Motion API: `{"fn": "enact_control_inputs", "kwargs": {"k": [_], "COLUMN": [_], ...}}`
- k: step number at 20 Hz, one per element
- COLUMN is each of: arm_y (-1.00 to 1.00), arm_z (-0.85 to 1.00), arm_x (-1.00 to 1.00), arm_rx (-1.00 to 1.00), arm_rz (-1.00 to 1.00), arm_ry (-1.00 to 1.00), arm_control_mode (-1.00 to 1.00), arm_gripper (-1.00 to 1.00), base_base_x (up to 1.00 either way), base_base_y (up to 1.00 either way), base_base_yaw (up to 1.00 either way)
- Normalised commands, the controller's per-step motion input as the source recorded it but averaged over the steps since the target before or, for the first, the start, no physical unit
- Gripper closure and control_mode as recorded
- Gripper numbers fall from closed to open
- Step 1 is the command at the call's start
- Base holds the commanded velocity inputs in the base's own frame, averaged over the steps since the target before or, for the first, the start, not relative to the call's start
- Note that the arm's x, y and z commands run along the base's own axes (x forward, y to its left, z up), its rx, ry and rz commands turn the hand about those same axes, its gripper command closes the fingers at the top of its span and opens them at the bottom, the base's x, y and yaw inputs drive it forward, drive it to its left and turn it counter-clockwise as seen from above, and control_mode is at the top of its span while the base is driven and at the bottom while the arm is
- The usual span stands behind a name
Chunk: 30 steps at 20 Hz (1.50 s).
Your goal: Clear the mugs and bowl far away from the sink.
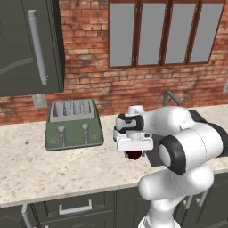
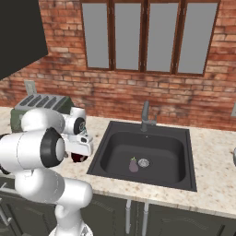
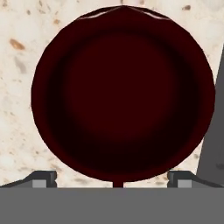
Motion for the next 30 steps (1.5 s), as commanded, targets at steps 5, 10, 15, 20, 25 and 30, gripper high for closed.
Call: {"fn": "enact_control_inputs", "kwargs": {"k": [5, 10, 15, 20, 25, 30], "arm_y": [0.0, 0.0, 0.0, -0.04, -0.01, 0.0], "arm_z": [-0.12, -0.02, -0.01, -0.06, -0.03, -0.04], "arm_x": [0.07, 0.0, -0.02, -0.16, -0.11, 0.02], "arm_rx": [0.0, 0.0, 0.0, 0.0, 0.0, 0.0], "arm_rz": [0.0, 0.0, 0.0, 0.0, 0.0, 0.0], "arm_ry": [0.01, 0.0, 0.0, 0.0, 0.0, 0.0], "arm_control_mode": [-1.0, -1.0, -1.0, -1.0, -1.0, -1.0], "arm_gripper": [-1.0, -1.0, -1.0, -1.0, -1.0, 1.0], "base_base_x": [0.0, 0.0, 0.0, 0.0, 0.0, 0.0], "base_base_y": [0.0, 0.0, 0.0, 0.0, 0.0, 0.0], "base_base_yaw": [0.0, 0.0, 0.0, 0.0, 0.0, 0.0]}}
